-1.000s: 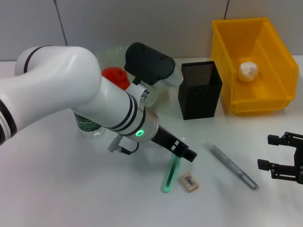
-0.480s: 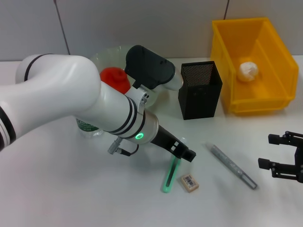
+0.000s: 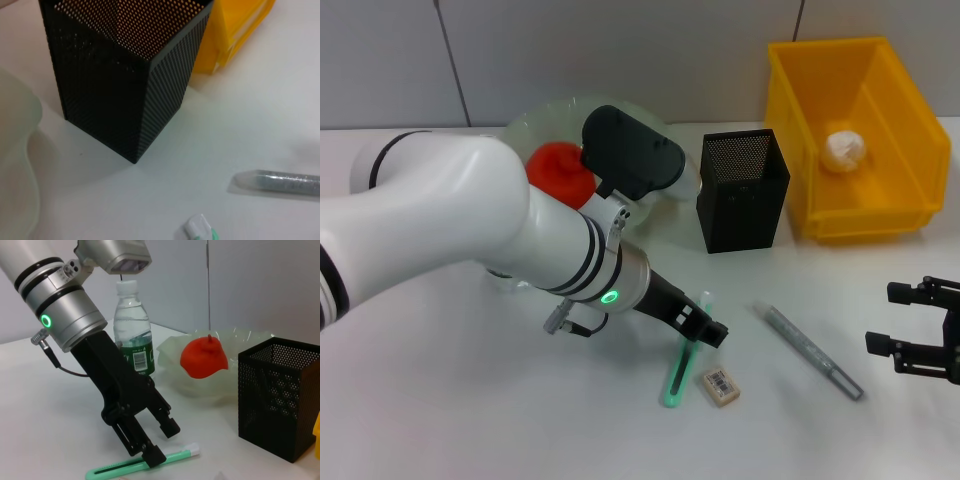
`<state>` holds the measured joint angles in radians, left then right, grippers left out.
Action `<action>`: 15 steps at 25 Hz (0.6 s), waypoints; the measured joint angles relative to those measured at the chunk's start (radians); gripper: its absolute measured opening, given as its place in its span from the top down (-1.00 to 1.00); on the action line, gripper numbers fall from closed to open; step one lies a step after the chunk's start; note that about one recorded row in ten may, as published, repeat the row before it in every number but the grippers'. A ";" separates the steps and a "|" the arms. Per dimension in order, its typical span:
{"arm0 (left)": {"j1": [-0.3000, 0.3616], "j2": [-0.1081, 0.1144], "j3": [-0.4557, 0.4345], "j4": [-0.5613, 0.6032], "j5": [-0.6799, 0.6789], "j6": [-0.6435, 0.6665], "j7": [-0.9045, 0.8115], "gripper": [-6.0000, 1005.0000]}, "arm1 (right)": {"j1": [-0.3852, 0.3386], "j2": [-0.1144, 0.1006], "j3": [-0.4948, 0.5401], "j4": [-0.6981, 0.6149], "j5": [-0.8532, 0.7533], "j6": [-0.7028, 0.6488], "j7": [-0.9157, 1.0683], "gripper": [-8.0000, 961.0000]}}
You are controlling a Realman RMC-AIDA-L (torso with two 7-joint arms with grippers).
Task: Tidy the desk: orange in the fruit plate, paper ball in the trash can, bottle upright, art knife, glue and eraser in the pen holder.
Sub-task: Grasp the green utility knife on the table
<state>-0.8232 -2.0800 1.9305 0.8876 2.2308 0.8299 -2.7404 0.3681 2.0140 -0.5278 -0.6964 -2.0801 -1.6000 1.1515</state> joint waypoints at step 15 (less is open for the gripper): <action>0.013 0.000 0.019 0.007 -0.001 -0.025 0.016 -0.41 | 0.010 0.000 0.004 0.000 0.000 0.001 0.006 -0.52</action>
<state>-0.8101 -2.0800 1.9496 0.8949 2.2296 0.8044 -2.7245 0.3786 2.0140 -0.5237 -0.6964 -2.0800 -1.5988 1.1570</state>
